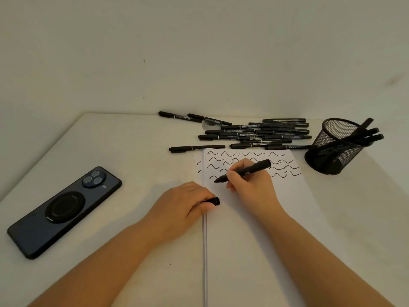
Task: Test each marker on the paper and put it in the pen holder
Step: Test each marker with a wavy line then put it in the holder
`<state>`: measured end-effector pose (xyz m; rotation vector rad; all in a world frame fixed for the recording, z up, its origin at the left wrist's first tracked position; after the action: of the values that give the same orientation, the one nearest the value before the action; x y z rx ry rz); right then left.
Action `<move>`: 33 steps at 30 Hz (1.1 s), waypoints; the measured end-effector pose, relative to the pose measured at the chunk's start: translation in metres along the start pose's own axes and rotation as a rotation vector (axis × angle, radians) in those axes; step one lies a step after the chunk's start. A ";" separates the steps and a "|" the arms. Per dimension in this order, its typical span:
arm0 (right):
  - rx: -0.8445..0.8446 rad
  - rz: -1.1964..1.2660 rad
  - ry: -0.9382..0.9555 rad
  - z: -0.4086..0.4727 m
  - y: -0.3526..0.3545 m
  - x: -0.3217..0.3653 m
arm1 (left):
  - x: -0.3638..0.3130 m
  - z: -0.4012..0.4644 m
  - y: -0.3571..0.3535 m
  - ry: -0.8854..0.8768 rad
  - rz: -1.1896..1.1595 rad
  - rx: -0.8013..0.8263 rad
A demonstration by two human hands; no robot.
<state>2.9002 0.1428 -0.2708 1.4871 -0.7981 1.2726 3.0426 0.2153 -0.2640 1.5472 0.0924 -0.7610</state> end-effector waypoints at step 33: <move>0.188 0.416 0.032 -0.012 -0.009 0.010 | 0.015 -0.002 0.002 0.149 -0.306 -0.075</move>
<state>2.9071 0.1580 -0.2634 1.4893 -1.0248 1.7155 3.0561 0.2107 -0.2705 1.5350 0.4711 -0.8696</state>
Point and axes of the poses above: each hand's wrist, its own z-axis towards the middle knuckle, its own y-axis out of the back of the hand, x = y × z, the point moved 6 cm from there along z, towards the middle knuckle, and after that the axes turned 9 degrees about x, right-handed, at the moved point
